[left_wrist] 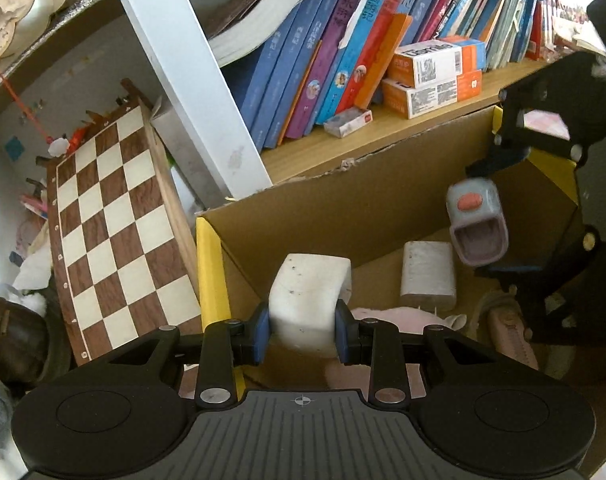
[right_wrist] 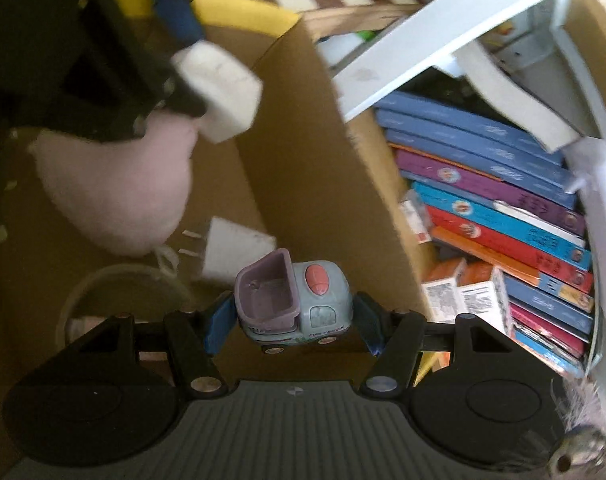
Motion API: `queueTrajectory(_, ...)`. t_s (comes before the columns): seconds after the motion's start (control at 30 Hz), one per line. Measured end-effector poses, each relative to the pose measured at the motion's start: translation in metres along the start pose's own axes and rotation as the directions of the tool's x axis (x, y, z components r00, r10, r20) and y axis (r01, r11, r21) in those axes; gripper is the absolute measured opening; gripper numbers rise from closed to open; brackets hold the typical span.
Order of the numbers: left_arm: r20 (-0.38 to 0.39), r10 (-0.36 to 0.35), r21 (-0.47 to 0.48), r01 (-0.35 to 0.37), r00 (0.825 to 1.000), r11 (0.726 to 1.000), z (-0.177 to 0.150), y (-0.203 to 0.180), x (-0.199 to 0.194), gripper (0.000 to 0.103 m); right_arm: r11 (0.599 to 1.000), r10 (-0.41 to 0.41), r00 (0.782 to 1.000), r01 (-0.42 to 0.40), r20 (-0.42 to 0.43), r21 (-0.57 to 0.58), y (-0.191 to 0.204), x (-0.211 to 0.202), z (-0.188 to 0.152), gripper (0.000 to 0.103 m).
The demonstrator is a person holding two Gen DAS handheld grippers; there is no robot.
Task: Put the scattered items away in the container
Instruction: 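Lower the eraser into the box with the left tool while the right tool releases the car inside, then open the left tool to drop the eraser while both tools rise out of the box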
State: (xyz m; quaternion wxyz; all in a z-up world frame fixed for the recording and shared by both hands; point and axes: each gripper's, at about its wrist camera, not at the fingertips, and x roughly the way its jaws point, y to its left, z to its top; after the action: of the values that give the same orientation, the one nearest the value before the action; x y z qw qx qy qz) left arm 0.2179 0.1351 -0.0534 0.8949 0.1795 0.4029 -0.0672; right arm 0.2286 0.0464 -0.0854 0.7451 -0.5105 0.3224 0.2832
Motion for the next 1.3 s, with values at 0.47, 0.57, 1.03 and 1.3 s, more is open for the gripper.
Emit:
queueTrajectory(0.47, -0.001, 0.004, -0.003, -0.004, 1.0, 1.0, 0.003, 0.0, 0.004, 0.037, 0.999, 0.039, 0.999, -0.039, -0.023, 0.014, -0.003, 0.008, 0.001, 0.062)
queueTrajectory(0.57, 0.007, 0.015, 0.012, -0.015, 1.0, 1.0, 0.003, -0.002, 0.002, 0.046, 0.999, 0.03, 0.999, -0.03, -0.014, 0.012, -0.001, 0.006, 0.001, 0.063)
queueTrajectory(1.03, 0.118, 0.055, 0.024, -0.058, 0.992, 0.998, 0.001, -0.01, -0.049, 0.073, 0.994, -0.055, 0.995, 0.046, 0.083, 0.102, -0.008, -0.043, -0.004, 0.07)
queueTrajectory(1.3, 0.22, 0.06, -0.017, -0.058, 0.974, 0.998, -0.009, -0.011, -0.11, 0.075, 0.967, -0.13, 0.98, 0.092, 0.149, 0.238, -0.012, -0.098, -0.03, 0.071)
